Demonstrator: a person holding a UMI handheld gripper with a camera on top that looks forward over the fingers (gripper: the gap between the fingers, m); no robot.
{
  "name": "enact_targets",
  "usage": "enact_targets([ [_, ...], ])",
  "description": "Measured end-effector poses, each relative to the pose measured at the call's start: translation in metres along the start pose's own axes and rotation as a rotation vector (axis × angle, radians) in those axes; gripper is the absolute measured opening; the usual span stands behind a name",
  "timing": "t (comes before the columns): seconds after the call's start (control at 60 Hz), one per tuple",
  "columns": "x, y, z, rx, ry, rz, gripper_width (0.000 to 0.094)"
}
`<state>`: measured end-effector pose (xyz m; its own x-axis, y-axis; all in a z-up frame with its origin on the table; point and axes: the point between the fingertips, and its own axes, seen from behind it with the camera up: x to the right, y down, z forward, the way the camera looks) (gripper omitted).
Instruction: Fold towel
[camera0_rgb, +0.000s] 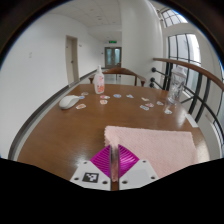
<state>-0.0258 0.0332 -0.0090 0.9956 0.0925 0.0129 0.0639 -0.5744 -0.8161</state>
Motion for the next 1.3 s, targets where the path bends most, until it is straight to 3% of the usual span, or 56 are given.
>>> enact_targets([
  [0.017,0.002,0.0,0.0,-0.001,0.006,0.008,0.0055],
  [0.033,0.004,0.0,0.0,0.001,0.01,0.015,0.0032],
  [0.133,0.005,0.0,0.001,-0.003,0.007,0.003,0.0005],
  [0.25,0.009,-0.007,-0.002,0.01,0.018,0.015,0.0002],
  [0.4,0.045,-0.058,-0.04,0.162,0.07,0.025,0.0002],
  [0.55,0.145,-0.078,-0.077,0.223,0.232,0.057,0.0001],
  [0.7,0.242,-0.033,-0.074,0.125,0.404,0.073,0.0008],
  [0.85,0.258,0.007,-0.049,0.018,0.379,0.083,0.0032],
  [0.917,0.261,0.015,-0.045,0.013,0.369,0.107,0.023],
  [1.05,0.265,0.018,-0.058,0.022,0.387,0.127,0.085],
  [1.3,0.236,-0.002,-0.13,0.149,0.346,0.13,0.0853],
])
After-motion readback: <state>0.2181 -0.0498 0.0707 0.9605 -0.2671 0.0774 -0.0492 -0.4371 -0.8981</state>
